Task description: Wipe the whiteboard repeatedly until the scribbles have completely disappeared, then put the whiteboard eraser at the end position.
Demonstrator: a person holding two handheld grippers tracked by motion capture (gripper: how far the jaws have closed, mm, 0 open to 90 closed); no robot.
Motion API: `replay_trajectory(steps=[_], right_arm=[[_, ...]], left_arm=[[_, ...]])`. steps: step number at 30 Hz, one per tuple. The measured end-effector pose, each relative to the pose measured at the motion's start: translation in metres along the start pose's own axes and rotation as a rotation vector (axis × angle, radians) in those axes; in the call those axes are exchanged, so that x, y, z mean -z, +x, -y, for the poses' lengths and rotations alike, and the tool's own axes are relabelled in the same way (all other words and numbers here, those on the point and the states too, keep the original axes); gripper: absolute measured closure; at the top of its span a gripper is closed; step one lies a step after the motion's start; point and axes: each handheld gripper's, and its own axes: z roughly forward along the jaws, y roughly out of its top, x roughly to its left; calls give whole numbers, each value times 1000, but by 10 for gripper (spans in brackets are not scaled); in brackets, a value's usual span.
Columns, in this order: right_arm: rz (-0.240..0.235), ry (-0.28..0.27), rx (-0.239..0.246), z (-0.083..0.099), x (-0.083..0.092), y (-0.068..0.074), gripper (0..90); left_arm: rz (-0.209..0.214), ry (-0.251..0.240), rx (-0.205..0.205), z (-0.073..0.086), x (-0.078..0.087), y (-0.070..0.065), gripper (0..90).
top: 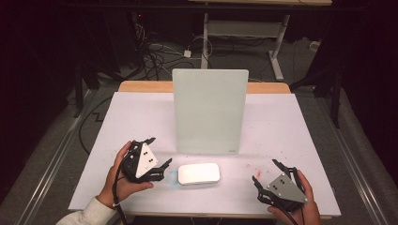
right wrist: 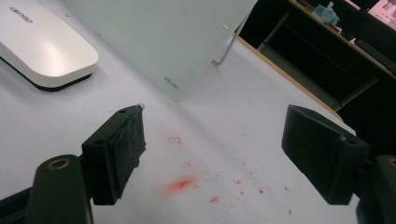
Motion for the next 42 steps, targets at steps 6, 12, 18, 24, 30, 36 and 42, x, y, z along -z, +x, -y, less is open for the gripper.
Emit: replay_trajectory(steps=[6, 12, 18, 24, 30, 36, 42], right_arm=[[2, -13, -2, -1, 1, -1, 218], [4, -25, -10, -2, 2, -3, 218], [-4, -35, -21, -3, 3, -4, 217], [0, -33, -32, 0, 1, -8, 217], [-9, -25, -82, 10, -1, -14, 217], [-15, -28, -124, 18, -2, -21, 216], [-10, -35, -128, 18, 0, -21, 217]], left_arm=[[-27, 25, 17, 14, 5, 6, 168], [-40, 56, 47, 30, 10, 11, 168], [-61, 92, 75, 48, 18, 16, 168], [-60, 103, 110, 60, 22, 21, 169], [-48, 145, 111, 72, 19, 22, 168], [-48, 149, 136, 74, 17, 21, 169], [-60, 117, 109, 70, 19, 21, 169]])
